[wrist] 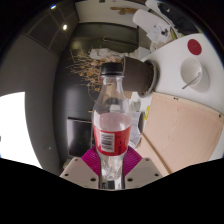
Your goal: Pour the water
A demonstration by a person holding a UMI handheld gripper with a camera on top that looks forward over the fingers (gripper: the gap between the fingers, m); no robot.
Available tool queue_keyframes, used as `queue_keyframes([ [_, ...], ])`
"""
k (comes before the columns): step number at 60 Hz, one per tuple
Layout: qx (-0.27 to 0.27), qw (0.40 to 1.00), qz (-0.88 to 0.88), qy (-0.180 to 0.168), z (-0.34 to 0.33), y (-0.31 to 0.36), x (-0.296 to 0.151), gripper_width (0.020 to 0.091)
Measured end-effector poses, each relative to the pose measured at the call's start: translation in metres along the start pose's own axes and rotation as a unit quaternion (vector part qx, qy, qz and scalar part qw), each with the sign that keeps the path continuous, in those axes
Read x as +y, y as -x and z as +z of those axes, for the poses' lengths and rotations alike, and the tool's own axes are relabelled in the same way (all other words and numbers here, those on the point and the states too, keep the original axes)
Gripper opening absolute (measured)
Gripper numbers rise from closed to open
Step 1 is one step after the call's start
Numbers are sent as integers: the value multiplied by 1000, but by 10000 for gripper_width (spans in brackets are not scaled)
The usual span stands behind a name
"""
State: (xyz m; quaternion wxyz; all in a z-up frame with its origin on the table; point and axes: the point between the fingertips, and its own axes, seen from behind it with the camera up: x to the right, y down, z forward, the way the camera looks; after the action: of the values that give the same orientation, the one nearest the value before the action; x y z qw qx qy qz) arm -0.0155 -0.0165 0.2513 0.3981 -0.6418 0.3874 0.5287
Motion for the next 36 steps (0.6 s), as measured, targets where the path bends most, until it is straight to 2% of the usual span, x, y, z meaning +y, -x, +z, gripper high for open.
queue_keyframes([
  [9, -30, 985, 168, 5, -3, -17, -45, 245],
  [18, -60, 951, 303, 11, 3, -38, -68, 244],
  [27, -73, 927, 368, 15, 1, -50, -81, 244],
  [36, -65, 927, 367, 29, -4, -52, -83, 243],
])
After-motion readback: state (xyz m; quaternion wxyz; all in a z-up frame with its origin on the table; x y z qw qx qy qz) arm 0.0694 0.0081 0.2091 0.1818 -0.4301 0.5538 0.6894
